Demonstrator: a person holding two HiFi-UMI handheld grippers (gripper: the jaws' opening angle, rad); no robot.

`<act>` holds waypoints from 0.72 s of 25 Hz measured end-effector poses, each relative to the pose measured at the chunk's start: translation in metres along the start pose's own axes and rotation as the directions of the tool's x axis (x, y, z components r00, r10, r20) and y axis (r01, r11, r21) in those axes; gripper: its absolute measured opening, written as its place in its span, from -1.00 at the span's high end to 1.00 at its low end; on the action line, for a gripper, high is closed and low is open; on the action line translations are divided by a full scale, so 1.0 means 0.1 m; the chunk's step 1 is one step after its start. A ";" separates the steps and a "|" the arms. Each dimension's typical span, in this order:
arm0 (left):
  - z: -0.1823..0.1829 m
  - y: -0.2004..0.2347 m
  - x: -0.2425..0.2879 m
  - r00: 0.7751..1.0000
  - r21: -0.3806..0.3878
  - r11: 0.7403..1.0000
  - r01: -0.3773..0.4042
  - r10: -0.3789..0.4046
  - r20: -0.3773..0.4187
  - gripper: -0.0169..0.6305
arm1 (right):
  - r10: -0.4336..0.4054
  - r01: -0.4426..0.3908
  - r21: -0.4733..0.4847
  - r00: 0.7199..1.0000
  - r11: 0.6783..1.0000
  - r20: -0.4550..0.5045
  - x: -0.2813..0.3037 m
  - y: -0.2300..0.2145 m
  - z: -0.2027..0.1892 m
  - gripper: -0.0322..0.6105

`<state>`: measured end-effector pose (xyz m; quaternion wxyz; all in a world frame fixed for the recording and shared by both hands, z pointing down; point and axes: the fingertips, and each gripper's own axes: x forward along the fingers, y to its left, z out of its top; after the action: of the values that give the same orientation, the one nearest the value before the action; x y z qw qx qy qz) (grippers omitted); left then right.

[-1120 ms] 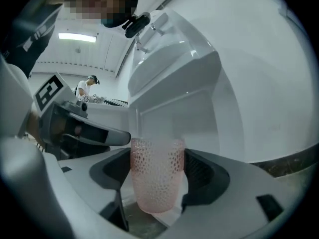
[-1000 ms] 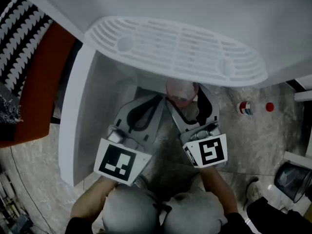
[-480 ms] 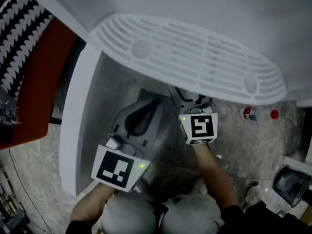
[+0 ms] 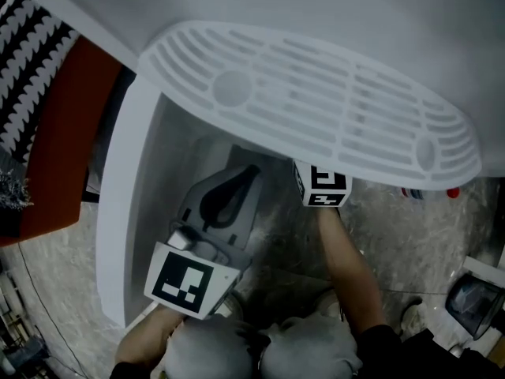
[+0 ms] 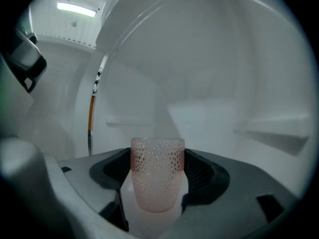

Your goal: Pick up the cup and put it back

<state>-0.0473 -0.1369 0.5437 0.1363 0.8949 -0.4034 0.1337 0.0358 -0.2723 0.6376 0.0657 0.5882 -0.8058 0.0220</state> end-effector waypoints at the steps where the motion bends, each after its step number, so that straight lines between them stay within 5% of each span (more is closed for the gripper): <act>1: -0.01 0.00 0.01 1.000 -0.002 1.000 0.002 -0.002 -0.001 0.89 | -0.004 0.004 0.000 1.000 1.000 0.002 0.03 -0.02 0.01 -0.15; 18: 0.04 0.03 0.06 0.999 0.008 1.000 -0.002 0.002 0.053 0.89 | -0.008 0.005 -0.055 0.999 0.998 -0.052 -0.03 -0.02 -0.23 -0.15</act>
<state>-0.0452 -0.1444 0.5424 0.1217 0.8982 -0.4073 0.1118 0.0401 -0.2675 0.6598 0.1027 0.5879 -0.8023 0.0150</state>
